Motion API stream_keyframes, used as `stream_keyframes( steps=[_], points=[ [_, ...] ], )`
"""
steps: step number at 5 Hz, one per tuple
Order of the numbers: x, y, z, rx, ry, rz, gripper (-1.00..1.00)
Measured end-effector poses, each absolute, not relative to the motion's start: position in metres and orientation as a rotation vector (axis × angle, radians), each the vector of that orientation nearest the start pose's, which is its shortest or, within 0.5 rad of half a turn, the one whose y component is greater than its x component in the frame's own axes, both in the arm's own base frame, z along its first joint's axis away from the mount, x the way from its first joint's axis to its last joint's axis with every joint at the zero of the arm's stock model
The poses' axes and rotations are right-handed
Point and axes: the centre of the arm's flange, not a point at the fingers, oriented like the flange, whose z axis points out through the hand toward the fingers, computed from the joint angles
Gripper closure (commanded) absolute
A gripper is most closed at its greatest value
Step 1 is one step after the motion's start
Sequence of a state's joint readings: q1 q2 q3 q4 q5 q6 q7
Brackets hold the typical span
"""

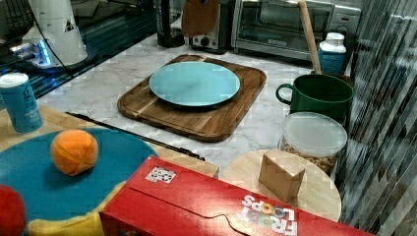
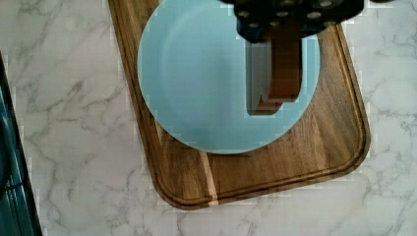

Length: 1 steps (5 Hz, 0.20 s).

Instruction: Pick up the toast.

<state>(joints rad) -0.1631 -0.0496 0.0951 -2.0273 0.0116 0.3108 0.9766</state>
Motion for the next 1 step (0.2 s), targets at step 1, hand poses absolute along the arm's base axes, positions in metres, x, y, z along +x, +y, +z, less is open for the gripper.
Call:
stream_keyframes(
  steps=[1],
  points=[
    [0.5279,-0.0165,0.4600,-1.997,2.518,0.112,1.00]
  ],
)
